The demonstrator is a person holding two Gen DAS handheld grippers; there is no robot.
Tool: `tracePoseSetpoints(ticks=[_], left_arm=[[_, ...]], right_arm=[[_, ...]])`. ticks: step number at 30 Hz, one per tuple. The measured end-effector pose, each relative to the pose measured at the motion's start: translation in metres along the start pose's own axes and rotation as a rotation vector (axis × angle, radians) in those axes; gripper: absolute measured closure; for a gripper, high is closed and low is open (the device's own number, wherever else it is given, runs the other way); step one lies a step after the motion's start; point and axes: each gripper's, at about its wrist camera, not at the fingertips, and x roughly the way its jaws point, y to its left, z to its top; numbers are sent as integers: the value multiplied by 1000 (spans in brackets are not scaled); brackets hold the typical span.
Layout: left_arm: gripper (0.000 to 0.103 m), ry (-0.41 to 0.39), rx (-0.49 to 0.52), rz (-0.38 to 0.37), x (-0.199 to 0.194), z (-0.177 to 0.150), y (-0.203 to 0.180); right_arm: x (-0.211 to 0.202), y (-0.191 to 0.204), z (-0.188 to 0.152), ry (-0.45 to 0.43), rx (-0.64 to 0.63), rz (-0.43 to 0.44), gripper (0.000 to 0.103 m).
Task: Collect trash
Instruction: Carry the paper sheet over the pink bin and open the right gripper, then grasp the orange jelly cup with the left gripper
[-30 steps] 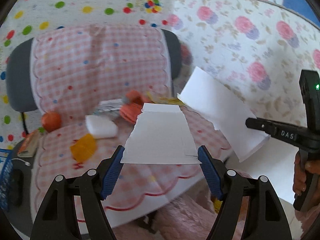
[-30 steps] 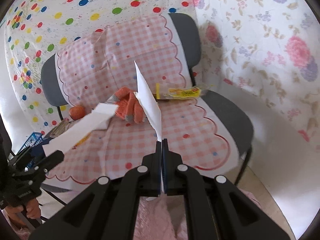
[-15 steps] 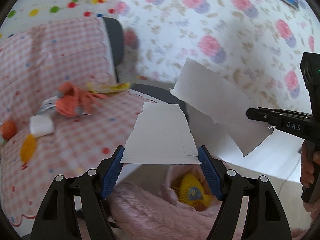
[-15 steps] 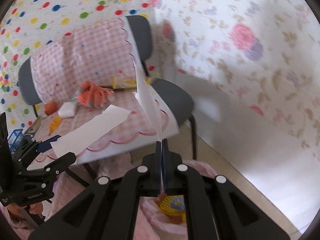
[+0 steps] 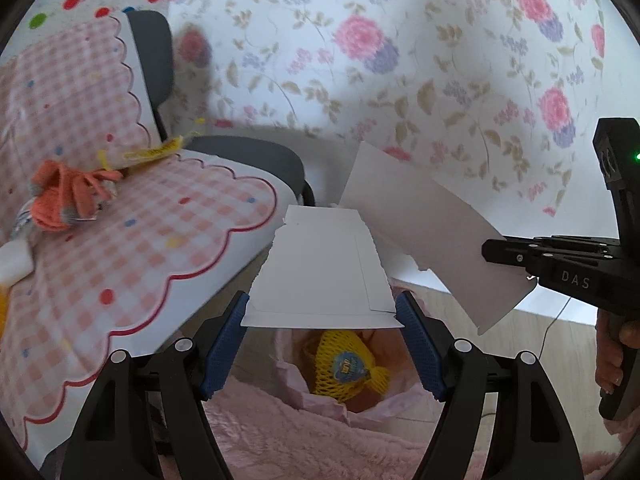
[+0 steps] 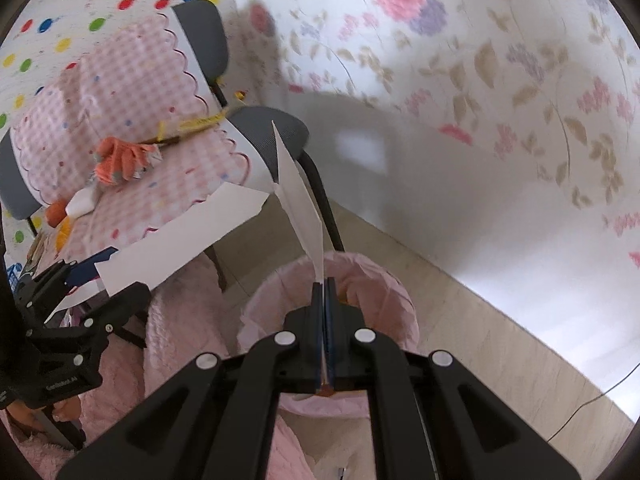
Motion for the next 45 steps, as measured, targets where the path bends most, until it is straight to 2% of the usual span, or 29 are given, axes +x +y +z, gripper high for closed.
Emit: tracePoseSetpoints(ticks=[5,12,13,14,16,19,23,28,35,45], left_arm=[[28,38,-11,-12,20,4,-2],[22,71,-40,-6,40,10,5],[22,66,-46,-2,38,11,7],[21,57,-53,9,35,12,11],[21,42,-64,33,29,13,19],[21,17,-93,73,15,15,33],[21,-15,-127,137,-7,15,51],[21,-29,-159,175,-29,9,67],[21,-33,-213,216,-51,-4,89],[20,-47,-333,332,-82,-19,140]], right_arm=[[15,-7,3,23,10,14,101],[37,-17,9,38,39,24,99],[39,-17,9,43,42,26,92],[43,-17,8,51,40,26,79],[45,-15,7,54,29,22,64],[43,-13,8,49,33,30,63],[25,-9,20,-30,22,32,62],[14,2,32,-75,-4,64,62],[2,38,49,-133,-86,136,62],[16,110,75,-125,-210,258,58]])
